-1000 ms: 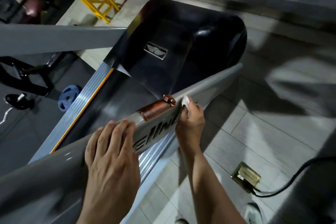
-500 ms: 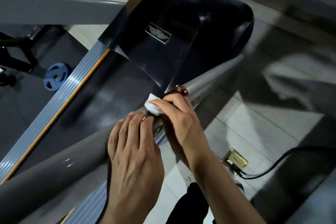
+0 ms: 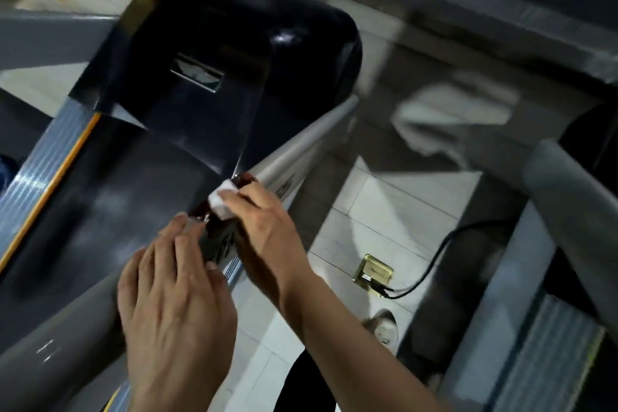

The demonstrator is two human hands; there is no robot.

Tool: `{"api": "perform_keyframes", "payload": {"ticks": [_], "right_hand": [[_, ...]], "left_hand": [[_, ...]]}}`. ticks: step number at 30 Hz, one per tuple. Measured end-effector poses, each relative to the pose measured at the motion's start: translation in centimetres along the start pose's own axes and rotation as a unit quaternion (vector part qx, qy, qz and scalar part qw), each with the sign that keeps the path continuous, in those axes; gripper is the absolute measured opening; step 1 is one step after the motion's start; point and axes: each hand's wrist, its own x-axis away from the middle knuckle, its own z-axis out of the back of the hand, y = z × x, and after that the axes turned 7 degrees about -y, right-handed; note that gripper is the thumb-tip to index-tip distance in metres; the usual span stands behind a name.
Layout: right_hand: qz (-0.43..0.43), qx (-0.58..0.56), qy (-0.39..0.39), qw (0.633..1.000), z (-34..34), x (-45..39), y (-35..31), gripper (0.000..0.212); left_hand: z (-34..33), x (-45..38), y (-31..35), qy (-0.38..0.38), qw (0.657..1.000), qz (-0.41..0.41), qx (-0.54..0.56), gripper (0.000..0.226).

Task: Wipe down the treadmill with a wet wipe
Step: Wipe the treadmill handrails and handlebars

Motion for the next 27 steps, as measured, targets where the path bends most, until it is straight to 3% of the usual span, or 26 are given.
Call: {"api": "perform_keyframes", "payload": {"ticks": [5, 9, 10, 12, 16, 19, 21, 24, 27], "right_hand": [[0.046, -0.151, -0.021, 0.987, 1.8, 0.2, 0.9, 0.031], [-0.054, -0.054, 0.222, 0.972, 4.4, -1.7, 4.9, 0.035], [-0.062, -0.041, 0.236, 0.969, 4.8, -2.6, 5.5, 0.036], [-0.028, -0.038, 0.186, 0.981, 4.7, -4.6, 6.2, 0.036], [0.044, 0.009, 0.015, 0.999, 1.5, -7.4, 7.7, 0.041], [0.04, 0.055, 0.015, 0.998, 1.6, -9.6, 10.4, 0.042], [-0.017, 0.087, 0.039, 0.995, 2.9, -11.8, 12.5, 0.042], [-0.109, 0.139, 0.012, 0.984, 3.6, -14.2, 13.8, 0.044], [-0.092, 0.116, 0.012, 0.989, 3.1, -13.6, 12.8, 0.044]], "left_hand": [[-1.1, -1.0, 0.1, 0.003, 0.998, -0.001, -0.062, 0.046], [-1.5, -1.0, 0.0, 0.023, 0.995, -0.028, -0.096, 0.054], [-1.7, -1.1, -0.1, 0.026, 0.994, -0.032, -0.103, 0.054], [-2.0, -1.2, -0.1, 0.032, 0.992, -0.037, -0.113, 0.053], [-2.1, -2.0, 0.6, 0.013, 0.996, -0.006, -0.092, 0.053], [-2.9, -3.5, 1.1, 0.002, 0.997, -0.011, -0.073, 0.054], [-3.9, -4.4, 1.7, -0.01, 0.998, -0.012, -0.068, 0.056], [-4.9, -5.4, 2.9, -0.031, 0.997, -0.006, -0.065, 0.061], [-5.4, -5.7, 3.3, -0.044, 0.996, -0.007, -0.078, 0.06]]}}
